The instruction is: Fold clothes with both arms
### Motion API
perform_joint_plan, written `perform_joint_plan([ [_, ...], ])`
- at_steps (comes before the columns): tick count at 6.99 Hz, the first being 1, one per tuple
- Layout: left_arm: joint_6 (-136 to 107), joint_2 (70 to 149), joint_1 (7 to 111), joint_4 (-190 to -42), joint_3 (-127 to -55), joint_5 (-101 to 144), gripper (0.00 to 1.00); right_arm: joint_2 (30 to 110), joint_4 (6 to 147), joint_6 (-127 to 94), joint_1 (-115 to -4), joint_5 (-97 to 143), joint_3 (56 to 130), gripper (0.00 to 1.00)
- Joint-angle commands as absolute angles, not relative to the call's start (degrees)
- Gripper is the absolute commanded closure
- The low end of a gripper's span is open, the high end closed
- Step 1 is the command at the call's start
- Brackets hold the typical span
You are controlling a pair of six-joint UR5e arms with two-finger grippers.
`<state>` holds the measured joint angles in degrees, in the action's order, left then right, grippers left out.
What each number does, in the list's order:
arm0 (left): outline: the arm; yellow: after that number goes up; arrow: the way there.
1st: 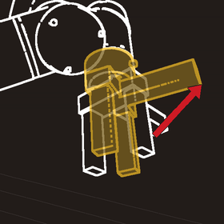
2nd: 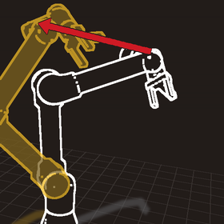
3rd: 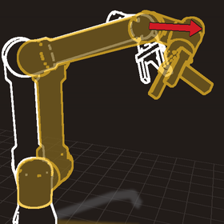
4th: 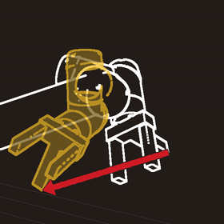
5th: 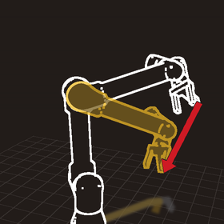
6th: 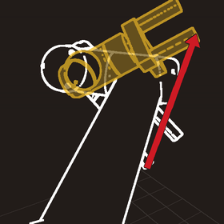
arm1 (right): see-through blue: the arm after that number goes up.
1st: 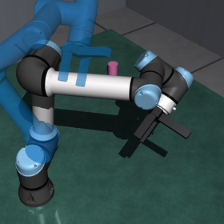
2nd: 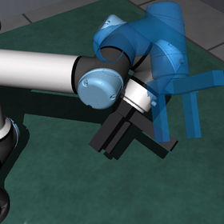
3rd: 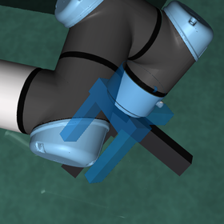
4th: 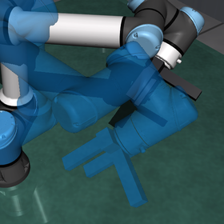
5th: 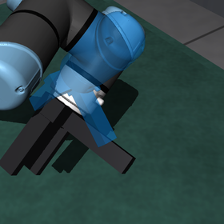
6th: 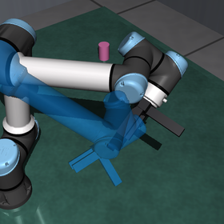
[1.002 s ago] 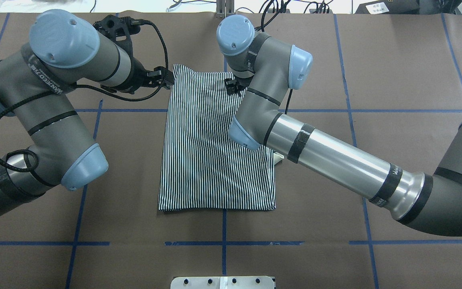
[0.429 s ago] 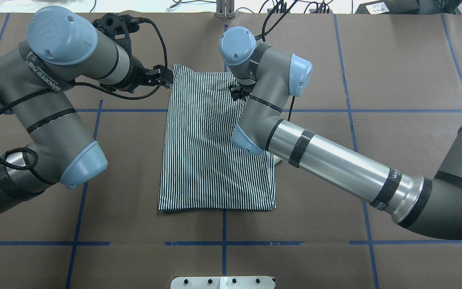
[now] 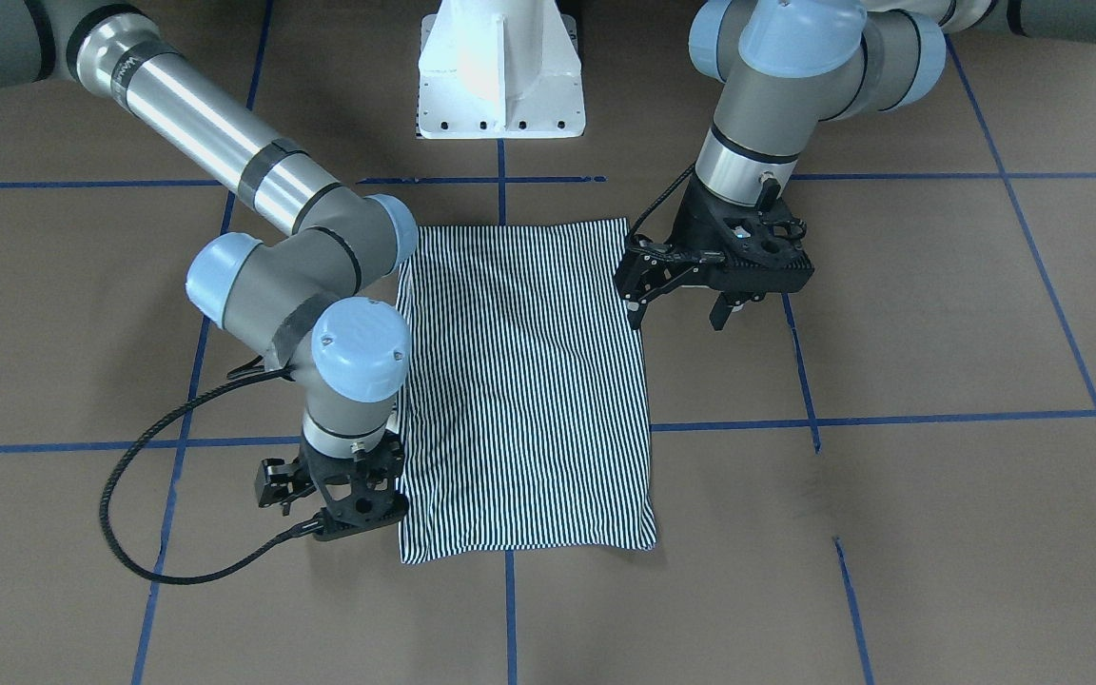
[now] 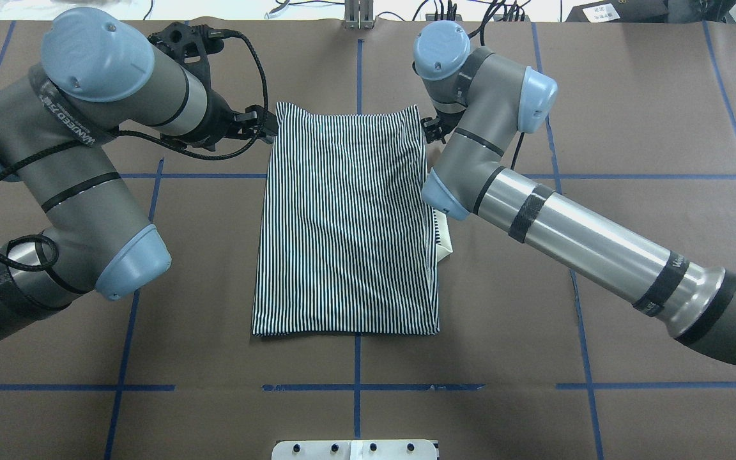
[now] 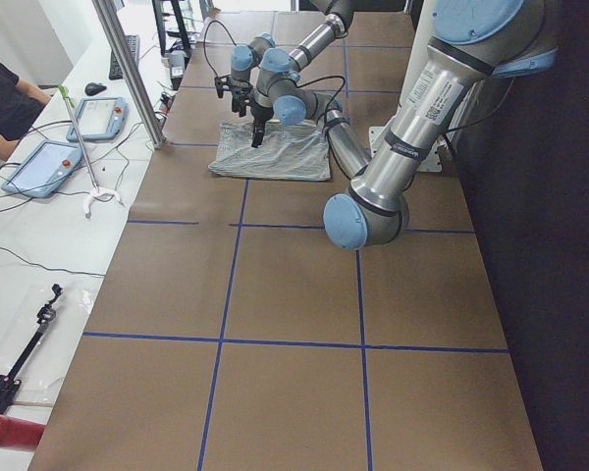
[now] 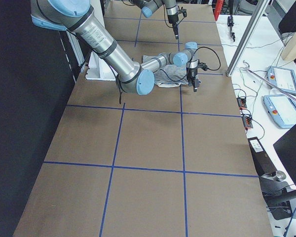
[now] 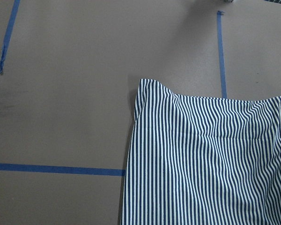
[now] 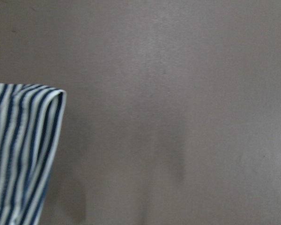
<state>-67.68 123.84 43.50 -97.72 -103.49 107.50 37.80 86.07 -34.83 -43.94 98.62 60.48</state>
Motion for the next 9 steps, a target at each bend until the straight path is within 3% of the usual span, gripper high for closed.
perform_joint_plan([
  [1, -67.68, 123.66, 43.59, -97.56, -103.71, 107.75, 0.0, 38.41, 86.39, -33.57, -45.26, 102.71, 64.05, 0.0],
  [3, -77.53, 120.18, 42.9, -97.3, -106.68, 112.29, 0.0, 42.68, 87.27, -38.29, -45.35, 109.23, 74.3, 0.0],
  [5, -96.84, 115.51, 32.51, -96.33, -112.83, 106.4, 0.0, 47.43, 91.31, -44.26, -44.65, 112.21, 85.99, 0.0],
  [7, -110.42, 116.36, 19.39, -87.75, -112.77, 98.11, 0.0, 49.56, 91.32, -50.86, -43.34, 114.35, 91.04, 0.0],
  [9, -112.68, 116.46, 16.79, -86.66, -110.41, 95.1, 0.0, 49.83, 91.06, -50.98, -43.07, 114.26, 91.05, 0.0],
])
